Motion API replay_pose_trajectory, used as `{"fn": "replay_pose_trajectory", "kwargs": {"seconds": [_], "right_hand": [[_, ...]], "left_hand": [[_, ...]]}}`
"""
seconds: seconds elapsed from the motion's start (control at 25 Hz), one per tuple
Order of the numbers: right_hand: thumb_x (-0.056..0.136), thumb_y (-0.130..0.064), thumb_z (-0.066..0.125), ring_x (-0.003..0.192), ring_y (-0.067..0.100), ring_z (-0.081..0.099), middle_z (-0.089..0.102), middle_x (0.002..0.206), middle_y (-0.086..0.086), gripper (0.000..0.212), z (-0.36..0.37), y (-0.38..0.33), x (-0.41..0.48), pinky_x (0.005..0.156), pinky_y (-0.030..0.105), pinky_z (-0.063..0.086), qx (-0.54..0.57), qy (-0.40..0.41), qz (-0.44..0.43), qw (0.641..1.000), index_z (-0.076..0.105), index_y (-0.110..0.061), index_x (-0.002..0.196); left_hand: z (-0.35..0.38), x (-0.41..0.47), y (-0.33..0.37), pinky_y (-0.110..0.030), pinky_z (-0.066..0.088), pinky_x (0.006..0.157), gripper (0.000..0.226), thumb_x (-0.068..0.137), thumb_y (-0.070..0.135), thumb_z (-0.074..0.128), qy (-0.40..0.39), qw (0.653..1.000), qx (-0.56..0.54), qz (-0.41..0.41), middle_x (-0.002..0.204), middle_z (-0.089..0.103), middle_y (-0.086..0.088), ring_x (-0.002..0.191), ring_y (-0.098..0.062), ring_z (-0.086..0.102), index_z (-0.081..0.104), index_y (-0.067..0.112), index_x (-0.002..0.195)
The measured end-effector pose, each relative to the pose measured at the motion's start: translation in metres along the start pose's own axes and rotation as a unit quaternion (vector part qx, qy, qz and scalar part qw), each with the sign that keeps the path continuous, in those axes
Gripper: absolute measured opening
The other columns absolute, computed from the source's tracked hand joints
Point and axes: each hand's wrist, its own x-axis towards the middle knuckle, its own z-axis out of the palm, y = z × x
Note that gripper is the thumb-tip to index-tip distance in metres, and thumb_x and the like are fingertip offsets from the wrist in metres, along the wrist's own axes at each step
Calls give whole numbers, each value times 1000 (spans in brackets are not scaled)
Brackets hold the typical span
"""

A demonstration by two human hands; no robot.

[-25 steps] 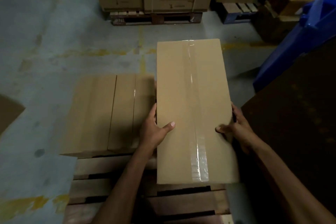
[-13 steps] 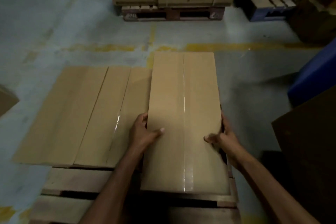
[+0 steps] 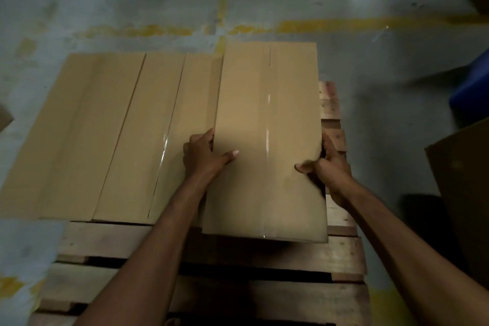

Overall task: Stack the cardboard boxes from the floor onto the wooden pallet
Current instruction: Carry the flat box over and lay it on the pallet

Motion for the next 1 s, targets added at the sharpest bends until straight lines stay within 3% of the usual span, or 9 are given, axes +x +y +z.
{"fn": "replay_pose_trajectory", "kwargs": {"seconds": [0.16, 0.28, 0.48, 0.64, 0.76, 1.0], "right_hand": [[82, 7, 72, 96, 4, 56, 57, 110, -16, 83, 7, 6, 13, 66, 20, 47, -22, -8, -15, 1000, 41, -40, 144], [85, 2, 73, 96, 3, 56, 57, 112, -18, 81, 11, 15, 16, 66, 18, 48, -40, -5, -28, 999, 39, -40, 146], [92, -18, 76, 113, 9, 50, 49, 128, -16, 82, 13, 31, 10, 89, 30, 46, -108, 29, -72, 991, 29, -36, 156], [91, -30, 76, 135, 16, 45, 41, 155, -8, 97, 17, 43, 13, 107, 33, 40, -159, 27, -92, 983, 11, -32, 163], [78, -41, 82, 148, 19, 35, 32, 165, -4, 115, 23, 59, 8, 121, 47, 34, -164, 35, -90, 982, 7, -31, 163], [63, -56, 82, 148, 18, 36, 33, 163, -7, 124, 11, 64, 12, 121, 50, 36, -173, -5, -108, 979, 9, -38, 161]], "left_hand": [[-4, 7, -5, -43, 30, 110, 89, 75, 60, 81, -39, 989, 137, 24, 153, 33, -1, 140, -30, 29, 42, 38, 152], [-3, 5, -24, -49, 24, 116, 85, 80, 60, 77, -63, 983, 159, 62, 163, 22, 7, 150, -24, 18, 37, 42, 154], [-1, -12, -56, -41, 18, 125, 83, 89, 59, 67, -72, 975, 166, 130, 170, 21, -2, 156, -25, 16, 37, 26, 158], [-12, -44, -82, -42, 3, 128, 106, 78, 62, 78, -165, 959, 149, 177, 172, -2, 2, 158, -20, -12, 21, 33, 163], [-25, -58, -89, -42, -4, 124, 132, 61, 64, 87, -234, 932, 193, 199, 170, -20, 6, 154, -20, -27, 3, 44, 161], [-25, -56, -93, -50, 6, 127, 143, 54, 61, 92, -245, 904, 272, 221, 163, -30, 5, 153, -32, -25, -6, 45, 157]]}}
